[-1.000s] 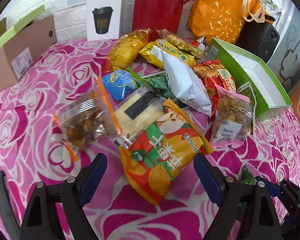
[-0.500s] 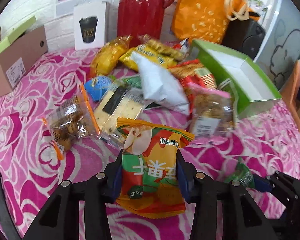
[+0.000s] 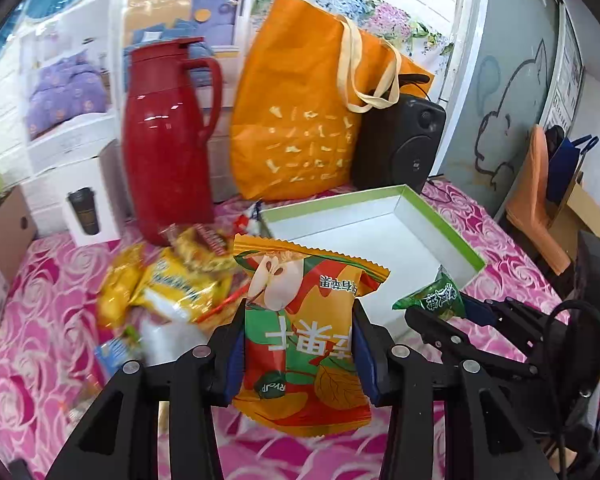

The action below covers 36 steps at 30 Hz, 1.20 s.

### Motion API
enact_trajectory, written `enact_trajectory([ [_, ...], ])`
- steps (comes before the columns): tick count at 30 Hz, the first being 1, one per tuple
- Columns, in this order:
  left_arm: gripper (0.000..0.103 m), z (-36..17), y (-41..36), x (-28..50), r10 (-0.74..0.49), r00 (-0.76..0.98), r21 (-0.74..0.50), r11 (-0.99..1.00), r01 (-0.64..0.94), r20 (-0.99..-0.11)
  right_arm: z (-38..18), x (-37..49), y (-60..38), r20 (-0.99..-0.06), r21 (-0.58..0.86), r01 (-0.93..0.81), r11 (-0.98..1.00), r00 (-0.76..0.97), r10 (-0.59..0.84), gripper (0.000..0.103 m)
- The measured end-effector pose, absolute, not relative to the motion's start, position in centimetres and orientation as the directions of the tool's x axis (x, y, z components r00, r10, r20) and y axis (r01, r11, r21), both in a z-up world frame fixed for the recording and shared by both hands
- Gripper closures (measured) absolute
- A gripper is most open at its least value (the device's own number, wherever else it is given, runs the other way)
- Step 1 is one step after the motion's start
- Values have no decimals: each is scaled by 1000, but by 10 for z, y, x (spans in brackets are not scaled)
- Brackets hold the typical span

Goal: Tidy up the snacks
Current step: 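Drop the green packet in the box with right gripper while left carries cracker bag, then release the cracker bag in the box with the left gripper and return both tools to the pile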

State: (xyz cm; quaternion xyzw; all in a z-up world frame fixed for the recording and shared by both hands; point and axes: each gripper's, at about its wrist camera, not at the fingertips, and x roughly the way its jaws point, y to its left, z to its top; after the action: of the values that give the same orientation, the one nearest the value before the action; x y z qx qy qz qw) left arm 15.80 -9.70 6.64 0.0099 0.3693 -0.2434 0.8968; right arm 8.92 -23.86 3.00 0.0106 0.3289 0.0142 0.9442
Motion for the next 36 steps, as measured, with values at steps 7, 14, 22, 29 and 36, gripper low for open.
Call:
enact_trajectory([
  [7, 57, 54, -147, 195, -445, 574, -159, 863, 480, -687, 13, 131, -288, -650, 41, 46, 998, 760, -8, 60],
  [14, 15, 41, -166, 206, -445, 569, -167, 865, 473, -692, 2, 144, -308, -662, 19, 52, 998, 749, -26, 44],
  [22, 13, 33, -156, 205, -363, 618, -117, 908, 402, -698, -3, 134, -313, -628, -19, 64, 998, 776, -62, 7],
  [29, 13, 51, -141, 181, -348, 664, -91, 916, 390, -662, 16, 120, -295, -596, -31, 28, 999, 802, -41, 3],
  [36, 13, 78, -109, 155, -223, 719, -19, 960, 280, -658, 45, 89, -265, -542, -19, -24, 1000, 840, 10, 1],
])
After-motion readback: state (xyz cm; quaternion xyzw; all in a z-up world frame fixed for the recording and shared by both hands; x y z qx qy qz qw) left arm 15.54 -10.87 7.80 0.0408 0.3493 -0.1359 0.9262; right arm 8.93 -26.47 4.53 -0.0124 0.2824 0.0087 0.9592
